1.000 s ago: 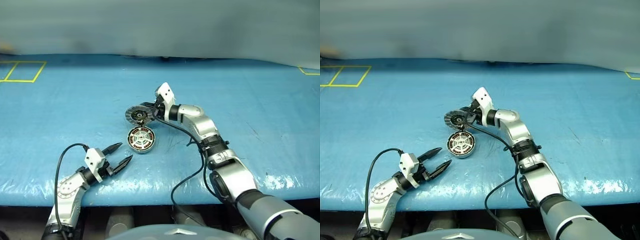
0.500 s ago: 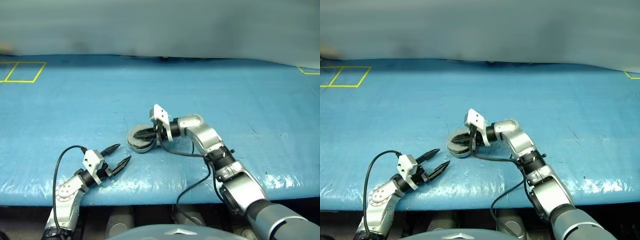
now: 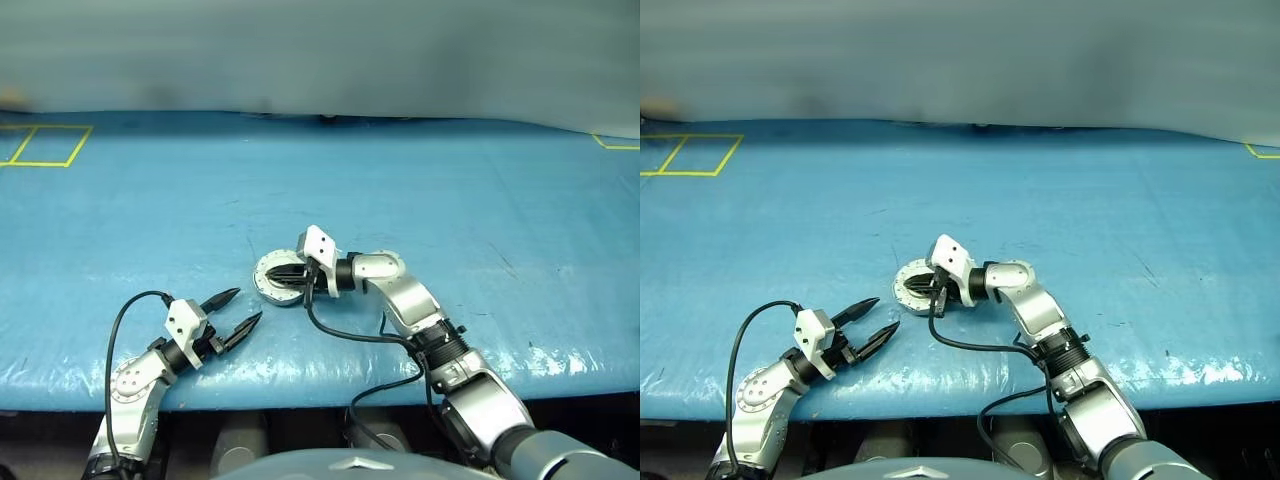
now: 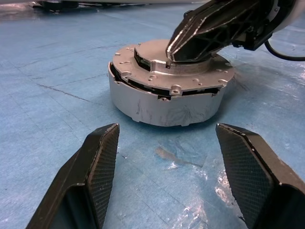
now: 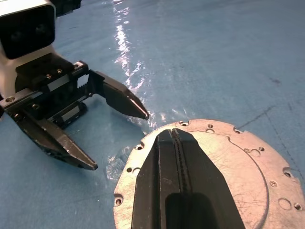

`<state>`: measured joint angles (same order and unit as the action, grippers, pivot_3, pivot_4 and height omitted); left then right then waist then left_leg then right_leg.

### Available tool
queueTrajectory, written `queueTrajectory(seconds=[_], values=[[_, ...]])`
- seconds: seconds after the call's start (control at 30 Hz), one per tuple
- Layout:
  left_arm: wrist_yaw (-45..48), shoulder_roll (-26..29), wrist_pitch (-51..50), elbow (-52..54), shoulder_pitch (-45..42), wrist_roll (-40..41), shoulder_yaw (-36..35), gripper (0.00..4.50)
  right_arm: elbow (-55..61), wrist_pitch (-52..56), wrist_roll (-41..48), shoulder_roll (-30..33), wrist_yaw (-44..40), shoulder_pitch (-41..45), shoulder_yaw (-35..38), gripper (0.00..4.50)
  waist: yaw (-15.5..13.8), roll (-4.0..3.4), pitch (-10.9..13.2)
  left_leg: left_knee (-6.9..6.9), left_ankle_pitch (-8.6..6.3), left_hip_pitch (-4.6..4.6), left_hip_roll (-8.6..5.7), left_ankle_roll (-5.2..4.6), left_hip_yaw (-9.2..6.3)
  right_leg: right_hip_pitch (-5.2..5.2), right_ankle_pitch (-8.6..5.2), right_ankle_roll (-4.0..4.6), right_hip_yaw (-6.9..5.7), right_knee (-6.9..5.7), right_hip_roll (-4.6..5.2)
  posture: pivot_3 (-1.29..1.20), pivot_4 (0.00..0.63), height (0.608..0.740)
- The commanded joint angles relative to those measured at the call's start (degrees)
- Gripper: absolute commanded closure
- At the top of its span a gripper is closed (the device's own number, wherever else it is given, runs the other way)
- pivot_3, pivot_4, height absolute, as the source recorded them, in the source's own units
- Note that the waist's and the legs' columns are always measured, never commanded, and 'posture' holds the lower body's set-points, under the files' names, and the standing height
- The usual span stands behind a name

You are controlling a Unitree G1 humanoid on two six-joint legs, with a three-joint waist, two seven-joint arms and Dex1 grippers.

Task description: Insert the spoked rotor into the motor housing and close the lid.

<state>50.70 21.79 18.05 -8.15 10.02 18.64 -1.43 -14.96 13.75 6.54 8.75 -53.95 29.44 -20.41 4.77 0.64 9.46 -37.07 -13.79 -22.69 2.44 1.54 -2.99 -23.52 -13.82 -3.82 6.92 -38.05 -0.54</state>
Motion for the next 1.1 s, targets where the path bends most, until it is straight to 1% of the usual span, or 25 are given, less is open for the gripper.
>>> queueTrajectory(seconds=[0.03, 0.07, 0.13, 0.23, 0.3, 0.33, 0.43, 0.73, 0.83, 0.9, 1.1], values=[[0.2, 0.4, 0.5, 2.0, -0.3, 0.3, -0.2, 1.08, 2.9, 0.6, 1.0, 0.0, 2.4, -1.8, 1.9, 4.13, -0.1, 0.00, 0.0, 0.00, 0.00, 0.00, 0.00, 0.00, 0.00, 0.00, 0.00, 0.00, 0.00, 0.01, 0.00, 0.00, 0.150, 0.740], [0.2, 0.3, 0.5, 1.9, -0.4, 0.2, -0.2, 1.08, 4.3, 0.6, 0.9, 0.5, 2.7, -2.7, 2.0, 3.90, -0.2, 0.00, 0.0, 0.00, 0.00, -0.01, 0.00, 0.00, 0.00, 0.00, 0.00, 0.00, 0.00, 0.02, 0.01, 0.00, 0.150, 0.740], [0.1, 0.3, 0.5, 1.9, -0.4, 0.2, -0.2, 1.08, 7.2, 0.2, 0.5, 1.7, 3.2, -4.4, 1.9, 3.29, -0.3, 0.00, 0.0, 0.02, 0.00, -0.05, -0.01, 0.00, 0.00, -0.02, 0.00, 0.00, 0.00, 0.04, 0.01, 0.00, 0.150, 0.740], [0.2, 0.4, 0.3, 1.9, -0.4, 0.3, -0.1, 1.08, 10.2, -0.9, -0.6, 3.0, 4.9, -6.3, 1.4, 2.31, -0.3, 0.01, 0.0, 0.03, 0.00, -0.09, -0.01, 0.00, -0.01, -0.07, 0.00, -0.01, 0.00, 0.04, 0.01, 0.00, 0.150, 0.740], [0.2, 0.4, 0.1, 1.9, -0.4, 0.2, -0.1, 1.08, 10.9, -2.1, -2.1, 3.7, 5.9, -7.2, 0.5, 1.69, -0.2, 0.01, 0.0, 0.03, 0.00, -0.09, 0.00, 0.00, -0.01, -0.07, -0.02, 0.01, 0.00, 0.04, 0.00, 0.00, 0.150, 0.740], [0.3, 0.4, 0.1, 1.9, -0.4, 0.2, -0.1, 1.08, 10.9, -2.7, -2.6, 3.8, 6.4, -7.5, 0.2, 1.29, -0.2, 0.01, 0.0, 0.03, 0.00, -0.09, 0.00, 0.00, 0.00, -0.08, -0.03, 0.03, 0.00, 0.04, 0.00, 0.00, 0.150, 0.740], [0.4, 0.5, 0.0, 1.9, -0.5, 0.2, 0.0, 1.08, 9.9, -4.2, -3.4, 3.3, 8.1, -8.1, 0.1, 0.35, -0.2, 0.01, 0.0, 0.03, 0.00, -0.07, 0.01, 0.00, 0.00, -0.07, -0.03, 0.04, 0.00, 0.03, -0.01, 0.00, 0.150, 0.740], [0.3, 0.4, 0.1, 1.6, -0.7, -0.1, 0.0, 1.08, 7.4, -5.3, -4.7, 2.4, 9.2, -8.5, -1.3, 0.35, -0.2, 0.02, 0.0, 0.03, 0.00, -0.08, 0.01, 0.00, 0.01, -0.06, -0.03, 0.04, 0.01, 0.05, 0.00, 0.00, 0.150, 0.740], [0.2, 0.4, 0.2, 1.8, -0.3, 0.0, -0.1, 1.08, 6.9, -4.5, -4.7, 2.2, 9.5, -8.4, -1.5, 0.92, -0.2, 0.02, 0.0, 0.02, 0.00, -0.07, 0.01, 0.00, 0.01, -0.06, -0.03, 0.04, 0.01, 0.05, 0.00, 0.00, 0.150, 0.740], [0.1, 0.5, 0.2, 1.8, -0.1, 0.0, -0.2, 1.08, 6.6, -4.0, -4.9, 2.2, 9.9, -8.3, -1.5, 1.49, -0.2, 0.02, 0.0, 0.02, 0.00, -0.06, 0.01, 0.00, 0.01, -0.05, -0.04, 0.05, 0.01, 0.04, 0.00, 0.00, 0.150, 0.740], [-0.1, 0.5, 0.1, 2.2, 0.2, 0.1, -0.3, 1.08, 7.7, -1.8, -2.9, 1.6, 8.4, -8.4, -1.6, 1.50, -0.2, 0.02, 0.0, 0.02, 0.00, -0.01, 0.01, 0.00, 0.01, -0.01, -0.05, 0.07, 0.01, 0.04, 0.00, 0.00, 0.150, 0.740]])
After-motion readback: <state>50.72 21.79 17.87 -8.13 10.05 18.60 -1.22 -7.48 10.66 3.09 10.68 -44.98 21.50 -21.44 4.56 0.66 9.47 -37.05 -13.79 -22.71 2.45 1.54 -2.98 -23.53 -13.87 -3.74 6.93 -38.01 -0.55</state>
